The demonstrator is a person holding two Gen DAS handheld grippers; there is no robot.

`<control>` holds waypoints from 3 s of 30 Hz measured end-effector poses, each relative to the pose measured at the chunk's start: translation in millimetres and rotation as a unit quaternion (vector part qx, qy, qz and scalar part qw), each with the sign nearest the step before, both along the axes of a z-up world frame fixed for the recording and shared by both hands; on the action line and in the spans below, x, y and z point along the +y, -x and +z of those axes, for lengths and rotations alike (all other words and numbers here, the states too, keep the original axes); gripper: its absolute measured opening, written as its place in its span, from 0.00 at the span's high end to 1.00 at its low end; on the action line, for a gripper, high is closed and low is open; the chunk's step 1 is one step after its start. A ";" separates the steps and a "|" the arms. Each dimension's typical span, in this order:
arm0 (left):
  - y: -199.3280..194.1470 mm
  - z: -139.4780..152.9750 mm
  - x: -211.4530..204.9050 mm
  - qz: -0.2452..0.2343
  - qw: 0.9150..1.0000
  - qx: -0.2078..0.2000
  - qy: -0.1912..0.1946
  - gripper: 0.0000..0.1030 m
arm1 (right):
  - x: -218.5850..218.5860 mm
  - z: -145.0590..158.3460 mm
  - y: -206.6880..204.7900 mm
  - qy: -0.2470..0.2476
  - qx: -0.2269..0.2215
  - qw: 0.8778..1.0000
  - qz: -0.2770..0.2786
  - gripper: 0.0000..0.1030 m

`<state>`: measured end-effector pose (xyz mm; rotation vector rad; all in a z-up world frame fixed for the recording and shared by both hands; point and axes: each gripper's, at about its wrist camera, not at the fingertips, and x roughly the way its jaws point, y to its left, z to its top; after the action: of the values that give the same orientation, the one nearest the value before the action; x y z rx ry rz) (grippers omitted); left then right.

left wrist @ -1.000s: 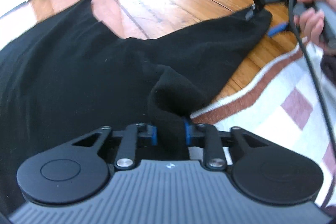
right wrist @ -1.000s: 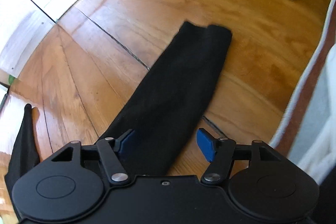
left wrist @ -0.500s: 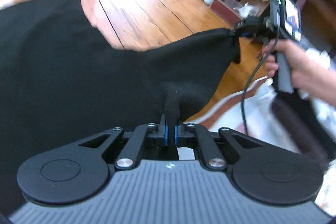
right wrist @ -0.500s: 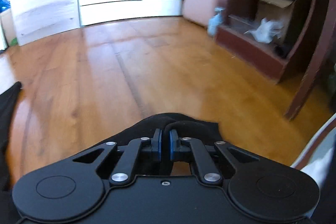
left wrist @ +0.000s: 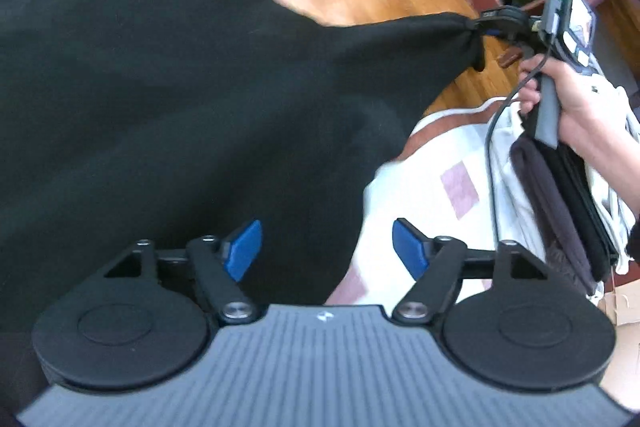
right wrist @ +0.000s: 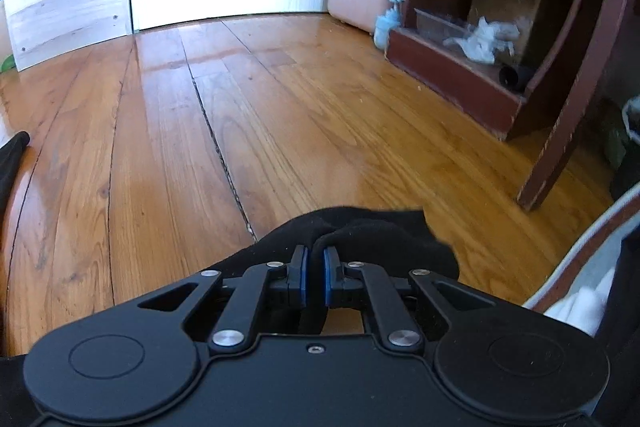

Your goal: Fold clothes

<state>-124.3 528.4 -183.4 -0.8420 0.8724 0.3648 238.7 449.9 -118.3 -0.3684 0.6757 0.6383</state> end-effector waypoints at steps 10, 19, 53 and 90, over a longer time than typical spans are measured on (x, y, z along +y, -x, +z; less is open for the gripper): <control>-17.7 -10.0 14.6 0.091 0.989 -0.093 -0.070 0.48 | 18.8 20.6 24.0 -0.016 -0.028 0.999 0.039 0.92; -54.7 -19.6 -51.2 -0.070 0.985 0.019 -0.158 0.51 | 4.4 58.7 33.8 -0.079 -0.005 0.994 0.073 0.92; 118.4 15.0 -12.9 0.132 0.958 0.066 -0.247 0.18 | -62.4 -20.4 282.8 -0.018 0.072 0.952 0.298 0.39; 234.8 43.1 -1.3 0.347 0.921 0.147 -0.103 0.36 | -59.1 -66.3 195.1 -0.017 0.091 0.971 0.219 0.69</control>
<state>-359.1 527.1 -140.3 -0.8936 0.7687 1.2119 43.6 390.8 -184.7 -0.4338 0.7645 1.1129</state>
